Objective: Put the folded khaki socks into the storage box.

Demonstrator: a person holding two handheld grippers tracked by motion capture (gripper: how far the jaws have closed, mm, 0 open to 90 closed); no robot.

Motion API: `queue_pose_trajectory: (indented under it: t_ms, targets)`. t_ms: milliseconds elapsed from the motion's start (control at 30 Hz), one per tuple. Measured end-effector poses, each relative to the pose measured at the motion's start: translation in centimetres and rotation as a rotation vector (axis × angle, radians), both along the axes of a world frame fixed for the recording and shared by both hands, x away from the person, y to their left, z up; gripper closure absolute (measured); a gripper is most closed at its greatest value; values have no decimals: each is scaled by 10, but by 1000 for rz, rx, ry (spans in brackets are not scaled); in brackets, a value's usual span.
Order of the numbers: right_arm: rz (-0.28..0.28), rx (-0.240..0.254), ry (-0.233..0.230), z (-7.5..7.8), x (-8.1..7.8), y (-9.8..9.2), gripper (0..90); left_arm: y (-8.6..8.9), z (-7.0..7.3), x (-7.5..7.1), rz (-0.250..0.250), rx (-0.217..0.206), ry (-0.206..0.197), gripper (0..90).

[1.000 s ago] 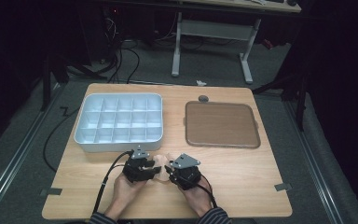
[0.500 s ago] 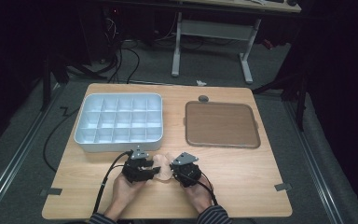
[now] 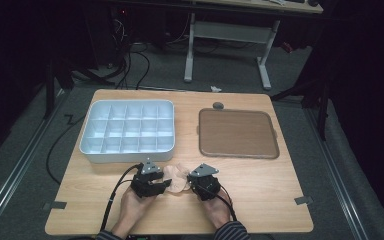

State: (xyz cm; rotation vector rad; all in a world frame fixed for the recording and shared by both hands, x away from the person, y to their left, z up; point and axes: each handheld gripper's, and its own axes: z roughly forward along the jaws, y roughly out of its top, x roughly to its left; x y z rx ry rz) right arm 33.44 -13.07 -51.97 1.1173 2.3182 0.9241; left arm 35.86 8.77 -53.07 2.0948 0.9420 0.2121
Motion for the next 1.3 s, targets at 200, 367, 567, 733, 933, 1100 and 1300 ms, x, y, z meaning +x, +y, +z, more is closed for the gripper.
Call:
queue_pose_trajectory:
  t_ms: [200, 367, 567, 733, 933, 1100, 1300]
  targets:
    - [-2, 3, 5, -2, -1, 0, 866, 1, -1, -1, 5, -13, -4, 547]
    - [3, 0, 6, -2, -1, 0, 866, 1, -1, -1, 5, -14, -4, 545]
    - [8, -3, 14, -3, 0, 0, 860, 1, -1, 0, 16, -22, 14, 533]
    - [9, 2, 19, -2, 0, -1, 852, 3, 0, 2, 24, -53, 50, 498]
    - [3, 22, 16, -2, -2, -5, 821, 15, 8, 7, 73, -109, 60, 462]
    - [-26, 54, -19, 4, -7, -11, 748, 16, 10, 13, 115, -134, 87, 451]
    - [2, 69, -55, 18, -15, -11, 781, 12, 6, 19, 144, -130, 121, 448]
